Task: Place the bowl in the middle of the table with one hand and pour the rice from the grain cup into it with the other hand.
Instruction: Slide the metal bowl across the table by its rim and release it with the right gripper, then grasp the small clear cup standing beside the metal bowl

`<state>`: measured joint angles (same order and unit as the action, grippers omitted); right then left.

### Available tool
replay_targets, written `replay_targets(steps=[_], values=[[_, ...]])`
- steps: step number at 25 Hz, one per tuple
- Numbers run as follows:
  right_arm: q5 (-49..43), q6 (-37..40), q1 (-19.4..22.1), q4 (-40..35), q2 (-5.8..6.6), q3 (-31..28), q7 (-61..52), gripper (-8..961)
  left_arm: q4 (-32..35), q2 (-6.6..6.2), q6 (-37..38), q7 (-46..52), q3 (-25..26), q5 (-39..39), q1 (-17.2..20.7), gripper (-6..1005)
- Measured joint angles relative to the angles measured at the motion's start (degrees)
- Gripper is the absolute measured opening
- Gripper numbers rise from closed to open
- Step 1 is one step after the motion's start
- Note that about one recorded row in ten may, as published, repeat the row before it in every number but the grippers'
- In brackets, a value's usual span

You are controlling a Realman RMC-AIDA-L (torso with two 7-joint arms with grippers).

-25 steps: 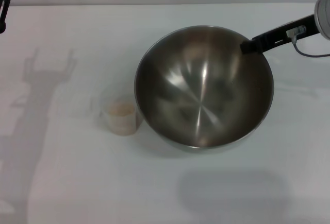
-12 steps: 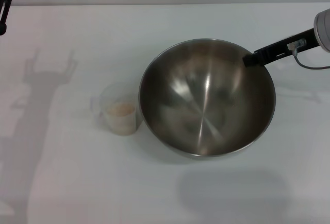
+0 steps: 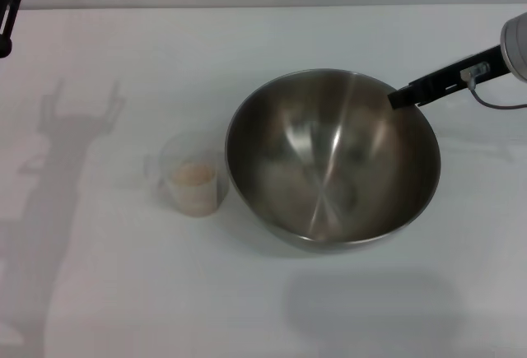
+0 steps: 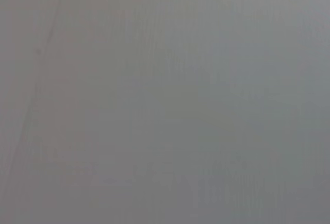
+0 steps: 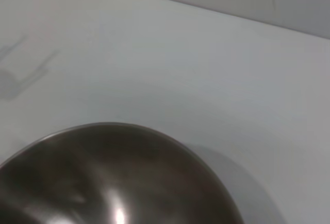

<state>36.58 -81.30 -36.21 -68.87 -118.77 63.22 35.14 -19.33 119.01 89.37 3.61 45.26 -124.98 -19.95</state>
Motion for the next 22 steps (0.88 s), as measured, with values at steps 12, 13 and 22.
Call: replay_targets(steps=[12,13,22], values=[[-0.03,4.32,0.0,-7.74,-0.06,0.05,-0.03,424,-0.01,0.08,1.05,0.0,0.0,0.0,0.57,861],[-0.03,4.32,0.0,-7.74,-0.06,0.05,-0.03,434,-0.01,0.09,1.17,0.0,0.0,0.0,0.64,861],[0.44,34.95,4.46,-12.2,-0.41,10.58,0.63,489,0.26,0.0,1.43,0.0,0.0,0.22,1.23,862]])
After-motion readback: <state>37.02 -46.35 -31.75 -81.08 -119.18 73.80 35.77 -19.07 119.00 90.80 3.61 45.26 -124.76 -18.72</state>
